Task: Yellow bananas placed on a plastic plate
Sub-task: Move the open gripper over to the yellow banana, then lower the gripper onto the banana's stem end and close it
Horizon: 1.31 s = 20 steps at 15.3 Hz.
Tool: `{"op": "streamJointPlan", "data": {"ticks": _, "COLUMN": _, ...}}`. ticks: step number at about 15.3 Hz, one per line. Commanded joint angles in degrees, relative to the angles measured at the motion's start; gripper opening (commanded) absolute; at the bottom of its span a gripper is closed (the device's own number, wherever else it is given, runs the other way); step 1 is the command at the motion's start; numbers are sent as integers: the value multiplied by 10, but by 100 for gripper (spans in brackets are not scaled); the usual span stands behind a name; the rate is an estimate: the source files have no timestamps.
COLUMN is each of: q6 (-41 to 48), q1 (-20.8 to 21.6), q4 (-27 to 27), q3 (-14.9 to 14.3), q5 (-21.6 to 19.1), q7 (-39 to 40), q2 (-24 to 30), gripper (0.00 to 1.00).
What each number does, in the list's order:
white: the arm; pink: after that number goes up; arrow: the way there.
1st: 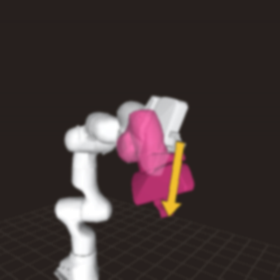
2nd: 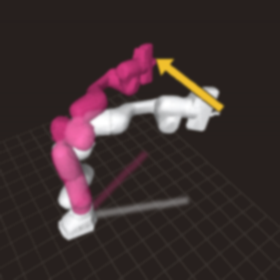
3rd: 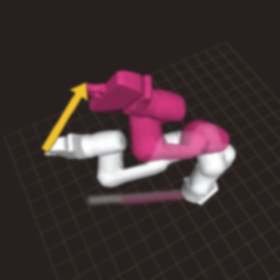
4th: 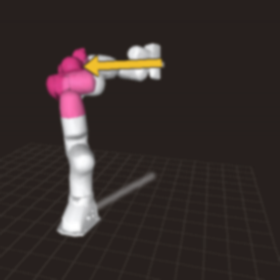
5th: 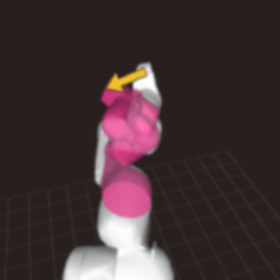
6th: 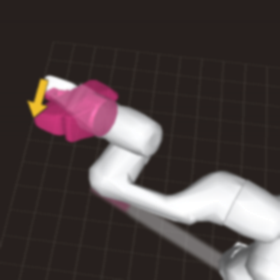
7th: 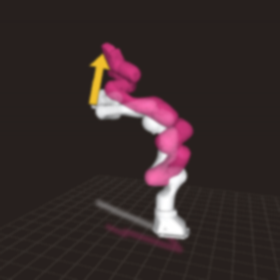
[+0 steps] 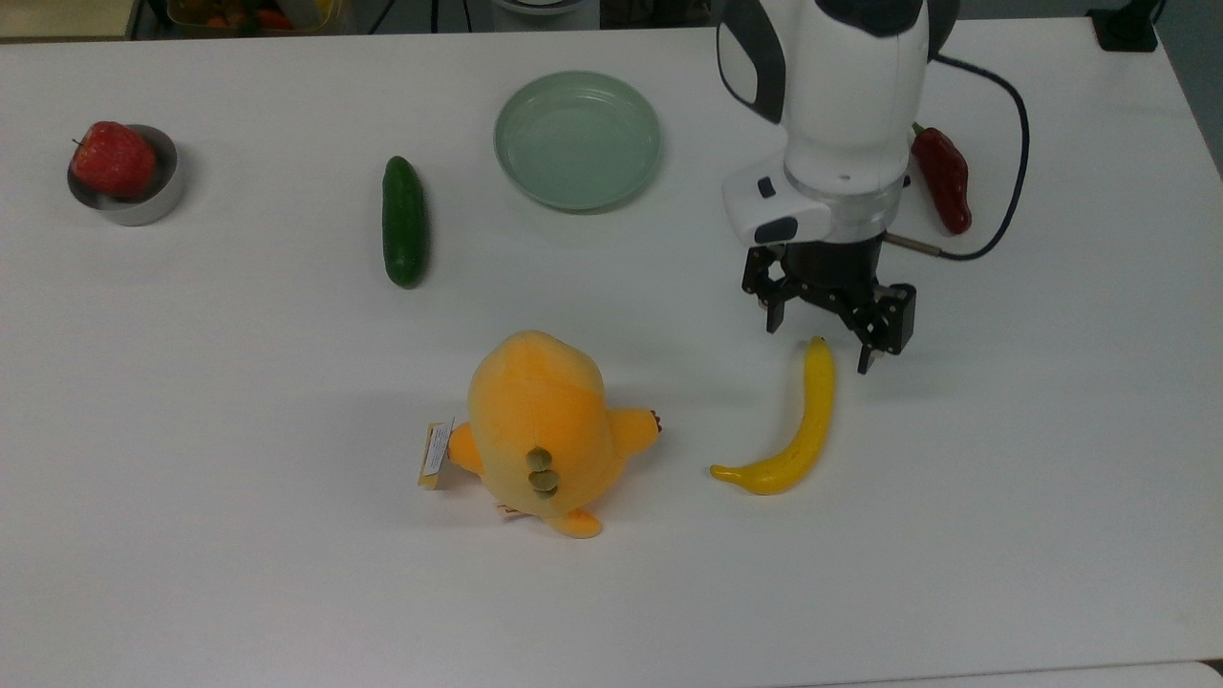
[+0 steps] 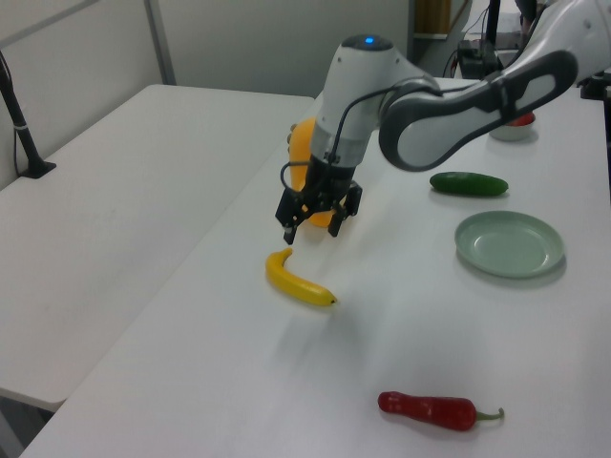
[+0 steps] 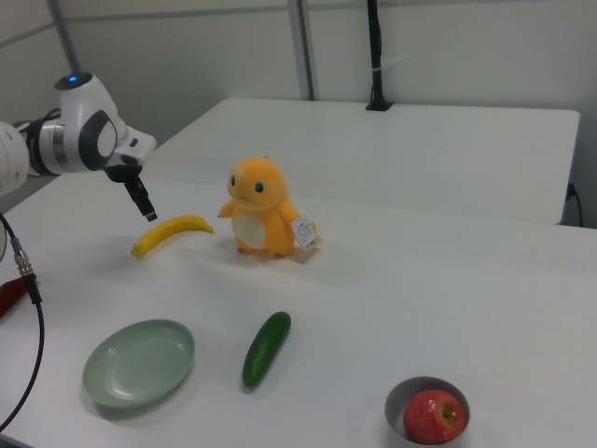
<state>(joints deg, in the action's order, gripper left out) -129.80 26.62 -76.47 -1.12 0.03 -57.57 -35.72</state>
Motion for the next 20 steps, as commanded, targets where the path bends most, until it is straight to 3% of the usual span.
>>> {"op": "streamJointPlan", "data": {"ticks": 1, "q6": -19, "q1": 26, "q4": 48, "q3": -37, "q5": 8, "q7": -12, "q2": -58, "gripper": 100}}
{"op": "streamJointPlan", "data": {"ticks": 3, "q6": -61, "q1": 25, "q4": 55, "q3": -38, "q5": 9, "q7": -11, "q2": -86, "gripper": 100}}
{"op": "streamJointPlan", "data": {"ticks": 9, "q6": -63, "q1": 29, "q4": 56, "q3": -32, "q5": 44, "q7": -15, "q2": -110, "gripper": 100}}
{"op": "streamJointPlan", "data": {"ticks": 19, "q6": -63, "q1": 30, "q4": 57, "q3": -29, "q5": 77, "q7": -35, "q2": -115, "gripper": 100}}
{"op": "streamJointPlan", "data": {"ticks": 20, "q6": -63, "q1": 30, "q4": 56, "q3": -27, "q5": 80, "q7": -35, "q2": -115, "gripper": 96}}
